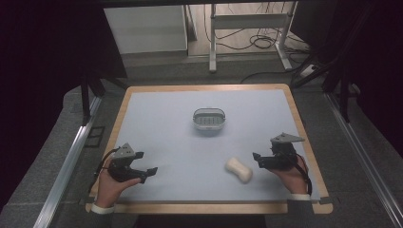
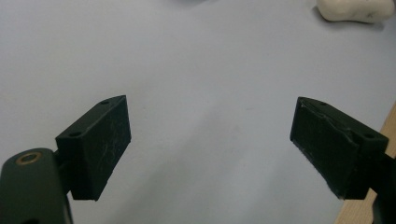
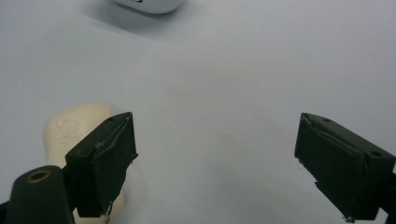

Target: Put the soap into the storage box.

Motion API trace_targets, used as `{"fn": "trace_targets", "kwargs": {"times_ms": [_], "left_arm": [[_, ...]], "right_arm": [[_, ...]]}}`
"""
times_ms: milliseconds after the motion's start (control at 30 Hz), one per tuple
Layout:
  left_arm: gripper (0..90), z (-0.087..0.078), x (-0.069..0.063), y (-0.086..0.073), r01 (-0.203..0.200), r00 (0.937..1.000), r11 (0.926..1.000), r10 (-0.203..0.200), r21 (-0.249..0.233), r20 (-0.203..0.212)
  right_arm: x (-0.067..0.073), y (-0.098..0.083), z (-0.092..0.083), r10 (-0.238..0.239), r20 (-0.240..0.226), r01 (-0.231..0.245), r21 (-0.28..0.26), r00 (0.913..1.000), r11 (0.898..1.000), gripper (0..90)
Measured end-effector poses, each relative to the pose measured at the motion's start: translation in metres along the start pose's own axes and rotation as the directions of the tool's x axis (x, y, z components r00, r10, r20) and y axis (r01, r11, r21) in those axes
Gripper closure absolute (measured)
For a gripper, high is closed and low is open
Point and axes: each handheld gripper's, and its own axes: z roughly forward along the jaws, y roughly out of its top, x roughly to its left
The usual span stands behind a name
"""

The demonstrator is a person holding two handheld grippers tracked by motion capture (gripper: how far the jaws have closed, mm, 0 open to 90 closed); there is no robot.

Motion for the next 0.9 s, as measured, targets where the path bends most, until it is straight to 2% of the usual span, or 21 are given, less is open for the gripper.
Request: {"fn": "trace_targets", "kwargs": {"times_ms": [133, 300, 700, 900], "left_arm": [[12.9, 0.001, 0.0, 0.0, -0.002, 1.0, 1.0, 0.002, 0.003, 0.002], [13.0, 0.002, 0.001, 0.0, -0.004, 1.0, 1.0, 0.004, 0.006, 0.003], [13.0, 0.002, 0.0, 0.0, -0.003, 1.0, 1.0, 0.003, 0.005, 0.0], [13.0, 0.005, -0.001, 0.0, -0.004, 1.0, 0.9999, 0.004, 0.011, 0.004]], "right_arm": [[0.002, 0.003, -0.007, -0.013, 0.007, 0.013, -0.028, 0.9999, 1.0, 13.4], [0.005, 0.005, -0.008, -0.021, 0.002, 0.021, -0.033, 0.9998, 0.999, 13.4], [0.012, 0.006, -0.006, -0.036, -0.031, 0.037, 0.02, 0.9989, 0.999, 13.4], [0.019, 0.008, -0.005, -0.054, -0.044, 0.055, 0.024, 0.9975, 0.998, 13.7]]}}
